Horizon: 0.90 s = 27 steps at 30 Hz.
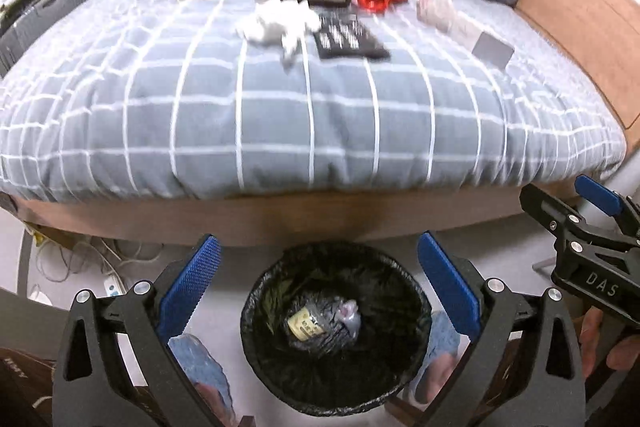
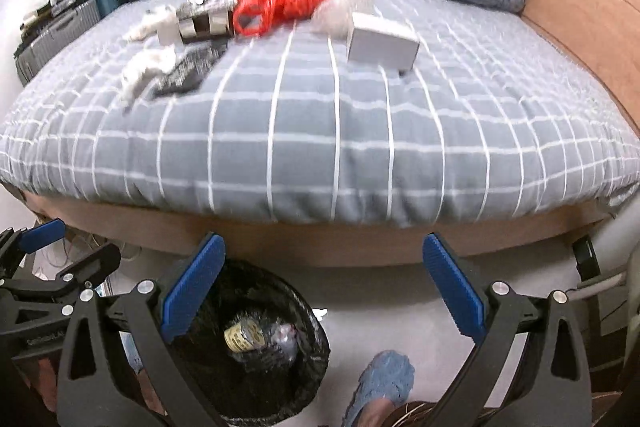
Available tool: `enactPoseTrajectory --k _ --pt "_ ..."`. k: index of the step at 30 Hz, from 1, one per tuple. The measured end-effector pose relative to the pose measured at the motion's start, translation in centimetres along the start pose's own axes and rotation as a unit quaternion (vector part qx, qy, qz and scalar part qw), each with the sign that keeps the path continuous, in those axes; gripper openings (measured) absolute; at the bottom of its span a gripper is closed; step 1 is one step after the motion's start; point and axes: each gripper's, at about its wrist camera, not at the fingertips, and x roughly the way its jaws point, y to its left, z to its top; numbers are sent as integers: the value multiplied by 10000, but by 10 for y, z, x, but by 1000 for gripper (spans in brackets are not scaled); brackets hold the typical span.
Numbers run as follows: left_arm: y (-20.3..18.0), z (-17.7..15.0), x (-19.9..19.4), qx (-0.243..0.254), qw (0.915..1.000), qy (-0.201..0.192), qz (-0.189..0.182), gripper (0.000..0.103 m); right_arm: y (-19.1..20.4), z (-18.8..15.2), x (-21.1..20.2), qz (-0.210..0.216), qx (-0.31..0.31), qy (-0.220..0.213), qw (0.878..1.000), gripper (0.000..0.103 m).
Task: Collect trash
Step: 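Move both grippers back over the bed toward the tissue and white box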
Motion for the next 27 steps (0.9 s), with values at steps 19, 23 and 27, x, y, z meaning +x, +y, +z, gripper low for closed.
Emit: enactPoseTrajectory --k 19,23,27 --pt "13 65 -34 -67 9977 -652 184 97 -21 68 -33 -13 140 -829 9965 95" --pt "17 79 -32 -72 9972 -724 192 96 -23 78 -23 -26 118 -806 9967 95" --pt "22 94 -25 -62 9971 -734 182 95 -22 87 -12 -42 60 -769 9970 95"
